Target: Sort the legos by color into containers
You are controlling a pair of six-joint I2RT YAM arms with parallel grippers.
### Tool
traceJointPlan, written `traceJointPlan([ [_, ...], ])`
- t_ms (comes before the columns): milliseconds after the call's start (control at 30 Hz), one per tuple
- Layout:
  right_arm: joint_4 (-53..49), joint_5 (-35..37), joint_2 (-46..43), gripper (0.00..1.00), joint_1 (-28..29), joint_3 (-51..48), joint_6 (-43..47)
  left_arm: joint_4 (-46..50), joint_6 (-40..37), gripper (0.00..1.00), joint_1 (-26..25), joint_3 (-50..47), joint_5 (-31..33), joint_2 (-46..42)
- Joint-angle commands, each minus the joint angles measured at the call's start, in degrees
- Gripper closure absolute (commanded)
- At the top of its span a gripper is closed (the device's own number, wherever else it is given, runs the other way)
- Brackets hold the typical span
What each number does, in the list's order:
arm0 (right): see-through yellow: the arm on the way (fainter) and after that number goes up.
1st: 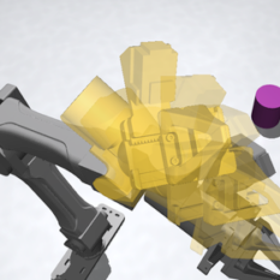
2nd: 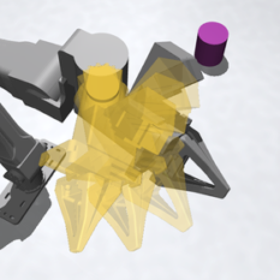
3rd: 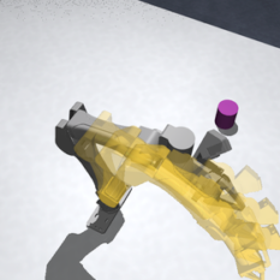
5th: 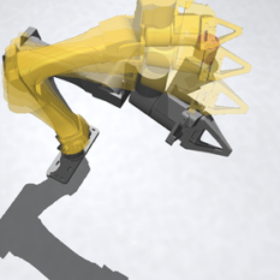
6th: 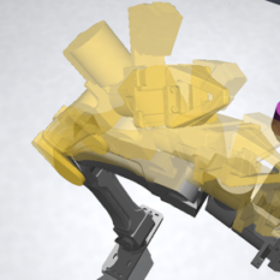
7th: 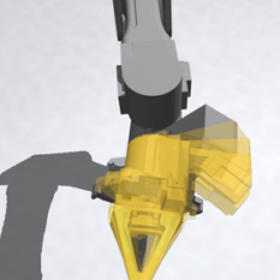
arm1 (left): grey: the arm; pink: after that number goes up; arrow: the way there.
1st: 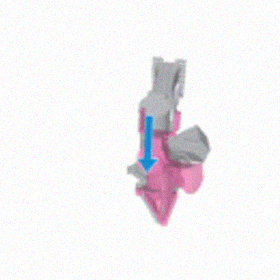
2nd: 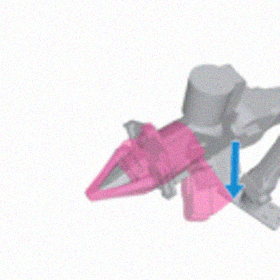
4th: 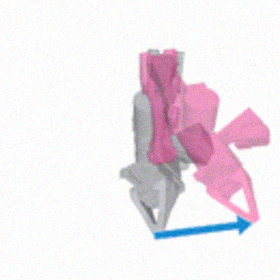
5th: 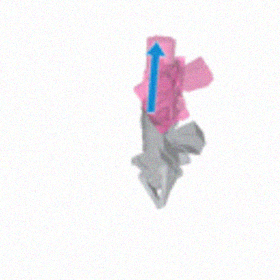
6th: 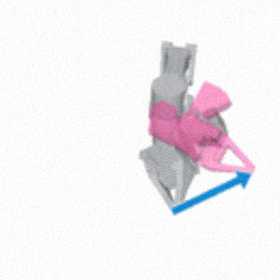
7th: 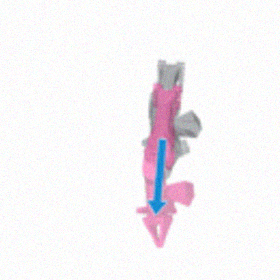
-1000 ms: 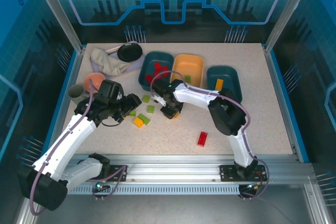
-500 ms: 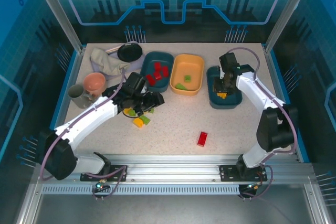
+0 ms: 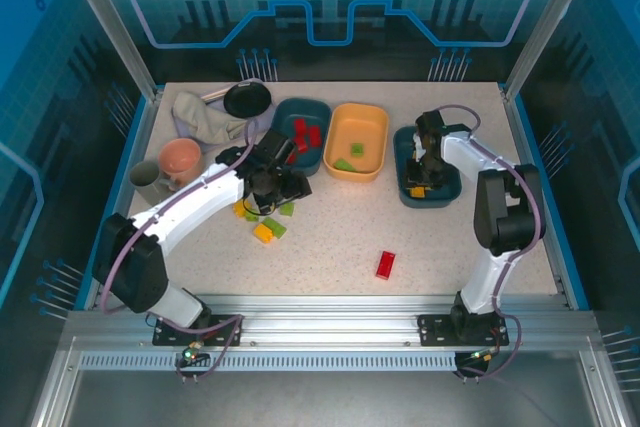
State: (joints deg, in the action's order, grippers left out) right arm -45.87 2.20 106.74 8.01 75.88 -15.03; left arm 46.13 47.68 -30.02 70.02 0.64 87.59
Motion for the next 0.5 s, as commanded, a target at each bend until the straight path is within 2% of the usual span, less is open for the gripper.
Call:
traceJointPlan([
  [0, -1.06, -1.59, 0.61, 0.43, -0.63, 2.24, 0.61, 3.50, -4.09, 0.25, 3.01, 0.75, 3.93, 2.64],
  [133, -0.33, -1.66, -4.17, 0.29, 0.08, 1.60, 0.28, 0.18, -8.07, 0.23, 5.70, 0.86, 4.01, 6.29],
  [300, 6.27, -4.01, -16.92, 0.26, 3.87, -3.61, -0.55, -4.80, -11.50, 0.23, 8.56, 1.83, 3.94, 11.04],
  [467, 14.64, -7.17, -28.58, 0.22, 10.61, -10.88, -2.05, -8.56, -21.99, 0.26, 9.27, 3.87, 5.21, 16.24],
])
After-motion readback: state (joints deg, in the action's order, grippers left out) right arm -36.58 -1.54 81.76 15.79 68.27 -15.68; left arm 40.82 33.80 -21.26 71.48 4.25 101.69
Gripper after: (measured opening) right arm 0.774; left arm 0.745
